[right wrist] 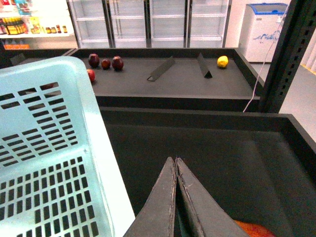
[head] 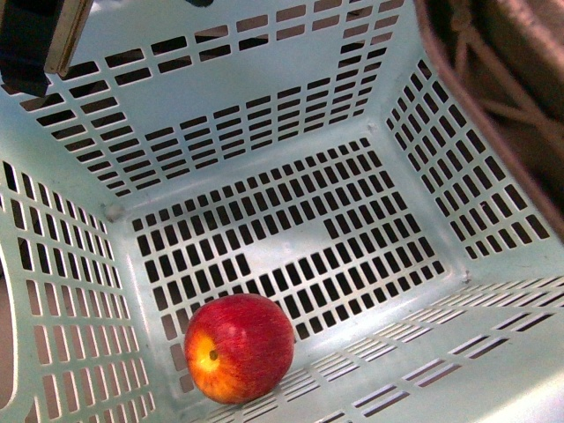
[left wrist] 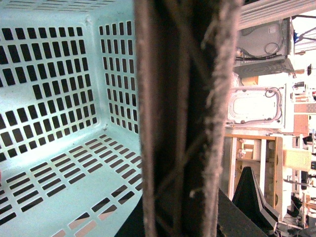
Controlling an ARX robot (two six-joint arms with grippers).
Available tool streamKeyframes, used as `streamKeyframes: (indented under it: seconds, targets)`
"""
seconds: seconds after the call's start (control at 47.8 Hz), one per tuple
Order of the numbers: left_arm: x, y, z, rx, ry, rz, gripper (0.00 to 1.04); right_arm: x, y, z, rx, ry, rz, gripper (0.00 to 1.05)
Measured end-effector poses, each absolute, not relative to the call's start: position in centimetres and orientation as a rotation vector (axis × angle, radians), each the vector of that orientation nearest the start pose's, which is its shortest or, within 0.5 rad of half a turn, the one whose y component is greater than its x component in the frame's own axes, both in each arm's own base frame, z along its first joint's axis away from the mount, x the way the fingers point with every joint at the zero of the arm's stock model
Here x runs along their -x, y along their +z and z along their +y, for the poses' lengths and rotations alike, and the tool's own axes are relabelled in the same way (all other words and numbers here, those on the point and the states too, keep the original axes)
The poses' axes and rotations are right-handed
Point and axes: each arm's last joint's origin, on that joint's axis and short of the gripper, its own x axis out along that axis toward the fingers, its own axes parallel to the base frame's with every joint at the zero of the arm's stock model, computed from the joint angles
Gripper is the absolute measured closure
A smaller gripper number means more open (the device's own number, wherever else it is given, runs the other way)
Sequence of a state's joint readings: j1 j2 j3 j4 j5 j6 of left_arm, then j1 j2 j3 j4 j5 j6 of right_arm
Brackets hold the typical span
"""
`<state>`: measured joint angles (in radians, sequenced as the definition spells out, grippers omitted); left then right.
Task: Pick apple with right arm and hold basket with left
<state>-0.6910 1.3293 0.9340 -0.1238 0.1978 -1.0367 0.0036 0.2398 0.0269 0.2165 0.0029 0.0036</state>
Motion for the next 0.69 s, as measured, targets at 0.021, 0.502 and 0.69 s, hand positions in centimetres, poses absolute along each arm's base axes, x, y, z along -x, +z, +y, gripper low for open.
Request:
streamKeyframes:
  seconds: [0.021,0.502,0.69]
  targets:
    - [-21.9,27.3,-18.9,0.814,-0.512,0.909,0.98,-11.2,17.3,0.0,-0.004,0.002,-0.010,1.03]
    - [-21.9,27.3,-18.9,0.814,-0.512,0.909,0.98,-9.7,17.1,0.0,-0.004,0.001,-0.018,1.03]
    - [-21.9,27.3,-18.9,0.816,-0.511,0.910,0.98,-9.7,17.1,0.0,-0.004,0.001,-0.018,1.03]
